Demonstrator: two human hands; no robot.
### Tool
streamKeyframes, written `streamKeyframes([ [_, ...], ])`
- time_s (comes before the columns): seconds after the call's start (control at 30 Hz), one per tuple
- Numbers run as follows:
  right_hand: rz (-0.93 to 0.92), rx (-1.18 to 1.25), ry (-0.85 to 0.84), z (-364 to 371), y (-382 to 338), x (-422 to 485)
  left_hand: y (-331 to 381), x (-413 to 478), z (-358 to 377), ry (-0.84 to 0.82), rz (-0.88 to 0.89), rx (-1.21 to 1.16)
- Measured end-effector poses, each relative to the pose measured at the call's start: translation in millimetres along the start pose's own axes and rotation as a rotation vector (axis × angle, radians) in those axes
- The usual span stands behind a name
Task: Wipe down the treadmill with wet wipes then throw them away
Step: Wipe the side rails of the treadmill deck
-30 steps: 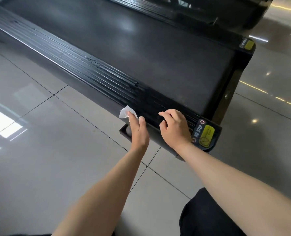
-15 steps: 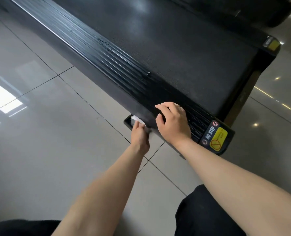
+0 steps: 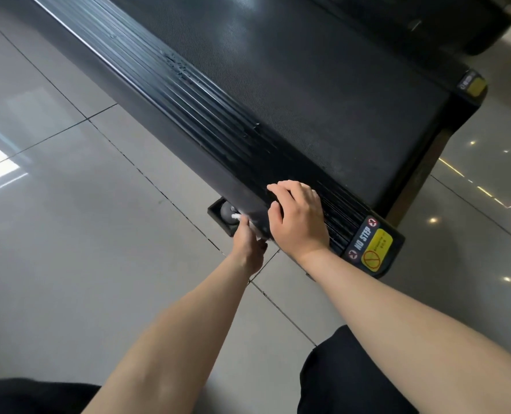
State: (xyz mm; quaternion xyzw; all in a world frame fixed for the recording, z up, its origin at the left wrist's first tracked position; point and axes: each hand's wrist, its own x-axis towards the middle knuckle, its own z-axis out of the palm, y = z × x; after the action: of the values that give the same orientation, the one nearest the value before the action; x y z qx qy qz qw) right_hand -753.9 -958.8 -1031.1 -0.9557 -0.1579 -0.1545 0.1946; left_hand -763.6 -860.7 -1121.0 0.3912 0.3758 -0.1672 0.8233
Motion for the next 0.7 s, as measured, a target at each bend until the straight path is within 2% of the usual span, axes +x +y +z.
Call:
streamKeyframes([
  [0.07,0.011,0.015,-0.001,0.3,-0.8,0.5,5.8,-8.7,7.4,0.042,0.090,0.011],
  [0.13,0.030,0.042,0.009,1.5,-0.2,1.1,10.3,-18.7,12.9,0.070,0.232,0.118],
  [0.23,0.075,0.100,0.006,2.0,1.0,2.2,3.9,-33.1,11.3,-0.049,0.591,0.486],
  [0.3,0.102,0.141,-0.009,0.3,0.3,2.2,-7.5,-33.5,0.1,-0.108,0.709,0.730],
  [0.37,0.123,0.179,-0.007,-1.0,-1.3,3.3,-19.4,-35.5,-9.9,-0.165,0.721,0.888],
  [0.47,0.153,0.193,-0.026,-2.6,-0.9,3.8,-25.7,-46.3,-13.3,-0.226,0.684,0.919],
  [0.57,0.138,0.144,-0.047,-4.2,-3.1,3.0,-19.0,-53.5,-4.9,-0.217,0.643,0.811],
  [0.7,0.079,0.027,-0.037,-2.4,-4.5,6.9,22.7,-52.2,6.5,-0.094,0.559,0.556],
])
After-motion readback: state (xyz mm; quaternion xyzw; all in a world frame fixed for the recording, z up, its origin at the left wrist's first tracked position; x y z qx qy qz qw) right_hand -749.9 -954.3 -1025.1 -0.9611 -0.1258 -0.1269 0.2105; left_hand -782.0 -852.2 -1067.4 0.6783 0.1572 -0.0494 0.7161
